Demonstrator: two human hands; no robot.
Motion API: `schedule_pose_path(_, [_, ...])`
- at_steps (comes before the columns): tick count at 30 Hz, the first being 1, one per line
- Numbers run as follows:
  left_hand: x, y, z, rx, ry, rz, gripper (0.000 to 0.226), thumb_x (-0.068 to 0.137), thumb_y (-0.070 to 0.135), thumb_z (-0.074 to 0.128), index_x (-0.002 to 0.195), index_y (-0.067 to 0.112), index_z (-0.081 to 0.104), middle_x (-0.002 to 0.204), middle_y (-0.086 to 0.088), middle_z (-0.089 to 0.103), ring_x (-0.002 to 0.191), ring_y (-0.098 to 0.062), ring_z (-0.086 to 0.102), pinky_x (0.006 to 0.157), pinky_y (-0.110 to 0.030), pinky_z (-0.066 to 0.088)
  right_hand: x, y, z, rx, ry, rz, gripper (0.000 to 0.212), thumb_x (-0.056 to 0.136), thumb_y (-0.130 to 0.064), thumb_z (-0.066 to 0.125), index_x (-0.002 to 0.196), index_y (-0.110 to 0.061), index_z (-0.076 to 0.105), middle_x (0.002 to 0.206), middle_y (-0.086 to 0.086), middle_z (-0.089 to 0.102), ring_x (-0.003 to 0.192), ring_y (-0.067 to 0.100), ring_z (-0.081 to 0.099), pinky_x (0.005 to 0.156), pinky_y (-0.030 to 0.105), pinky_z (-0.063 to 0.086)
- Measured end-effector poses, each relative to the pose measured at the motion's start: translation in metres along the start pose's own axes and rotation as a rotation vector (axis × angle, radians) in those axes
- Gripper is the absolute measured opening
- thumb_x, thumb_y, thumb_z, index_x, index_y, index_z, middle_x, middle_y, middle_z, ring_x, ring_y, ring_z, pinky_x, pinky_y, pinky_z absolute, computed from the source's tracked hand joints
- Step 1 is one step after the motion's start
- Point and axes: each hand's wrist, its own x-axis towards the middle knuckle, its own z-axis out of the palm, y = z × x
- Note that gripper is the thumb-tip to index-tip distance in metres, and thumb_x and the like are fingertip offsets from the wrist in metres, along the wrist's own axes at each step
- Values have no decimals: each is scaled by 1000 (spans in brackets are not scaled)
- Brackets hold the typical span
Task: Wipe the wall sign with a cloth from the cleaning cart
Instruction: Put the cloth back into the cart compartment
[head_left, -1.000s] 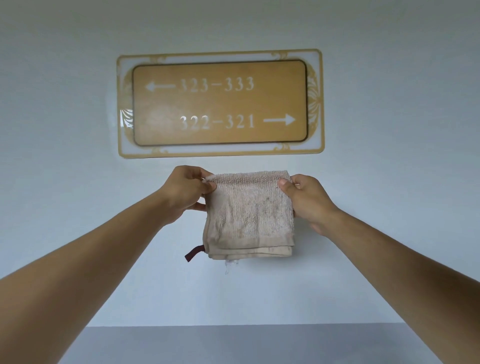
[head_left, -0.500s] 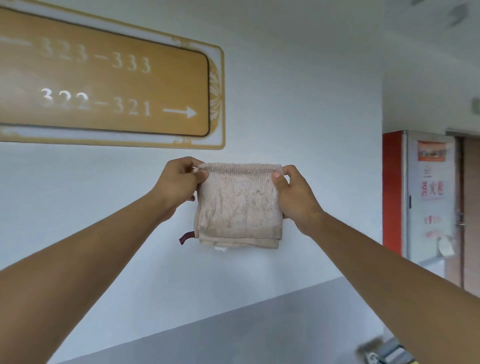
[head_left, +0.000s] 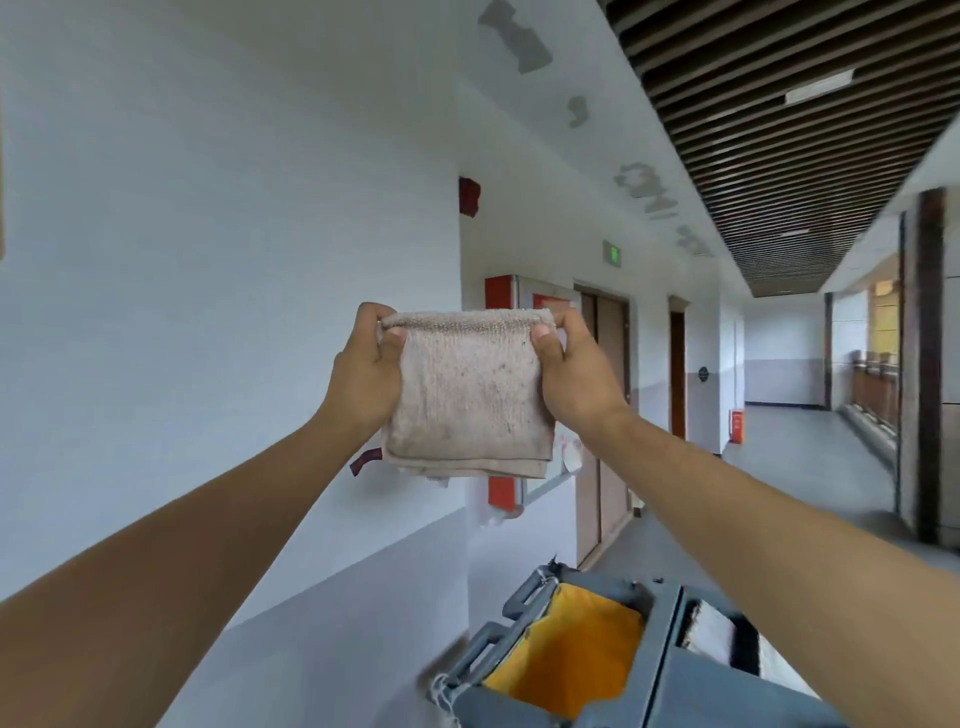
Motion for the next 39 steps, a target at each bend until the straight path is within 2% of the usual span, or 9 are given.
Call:
schedule_pose_path(7, [-1, 14, 164, -115, -28, 87, 10, 105, 32, 34, 107, 35, 44, 72, 2, 54, 55, -3, 46, 48, -12, 37, 17, 94, -102, -84, 121, 133, 20, 107, -42, 35, 109, -25, 47, 94, -9, 60, 86, 5, 56, 62, 21, 39])
schedule_pose_path(14, [-28, -15, 308, -206, -207, 92, 12, 105, 35, 32, 104, 41, 42, 62, -6, 51, 44, -6, 42, 42, -19, 33, 4, 214, -157, -165, 223, 360, 30, 105, -48, 35, 112, -23, 49, 96, -6, 62, 86, 9, 57, 68, 30, 41])
schedule_pose_path(18, [-54, -43, 386, -243, -382, 66, 15, 105, 36, 32, 101, 45, 42, 57, -3, 45, 39, -6, 41, 41, -23, 32, -18, 292, -175, -145, 301, 537, 31, 105, -47, 40, 114, -18, 50, 104, 6, 66, 97, 22, 62, 87, 40, 50])
schedule_pose_path(23, [-86, -72, 462, -332, -543, -15, 16, 105, 37, 32, 105, 37, 48, 66, -8, 52, 43, -6, 40, 46, -29, 35, -49, 360, -188, -121, 403, 740, 24, 105, -47, 41, 104, -24, 51, 92, 1, 62, 82, 16, 60, 63, 32, 47])
schedule_pose_path(25, [-100, -79, 484, -359, -565, -17, 16, 105, 34, 34, 103, 33, 49, 75, -11, 56, 49, -7, 43, 46, -21, 35, -61, 382, -192, -88, 434, 809, 23, 104, -47, 42, 105, -26, 51, 98, 6, 64, 87, 22, 64, 70, 40, 55])
schedule_pose_path(28, [-130, -103, 518, -387, -617, -56, 15, 106, 30, 35, 103, 28, 50, 83, -10, 58, 55, -3, 41, 46, -11, 33, -84, 418, -188, -97, 488, 895, 22, 102, -49, 43, 99, -29, 52, 91, 1, 61, 77, 18, 60, 58, 33, 52])
schedule_pose_path(30, [-152, -120, 533, -326, -654, -98, 16, 105, 31, 35, 101, 25, 49, 82, -9, 60, 59, -4, 44, 51, -15, 35, -101, 441, -187, -90, 500, 940, 23, 101, -49, 45, 98, -28, 52, 98, 3, 62, 87, 23, 63, 68, 42, 59])
schedule_pose_path(33, [-183, -147, 558, -246, -738, -147, 18, 105, 34, 33, 92, 27, 44, 69, -2, 52, 59, -13, 47, 54, -34, 33, -129, 481, -181, -43, 518, 1013, 24, 101, -48, 45, 98, -26, 53, 103, 5, 61, 97, 27, 61, 92, 54, 55])
schedule_pose_path(39, [-245, -185, 594, -169, -886, -232, 19, 106, 31, 33, 91, 22, 42, 59, 3, 42, 45, -9, 37, 44, -29, 28, -182, 534, -172, -20, 502, 1176, 26, 104, -45, 41, 106, -21, 52, 110, 9, 63, 104, 30, 65, 91, 56, 56])
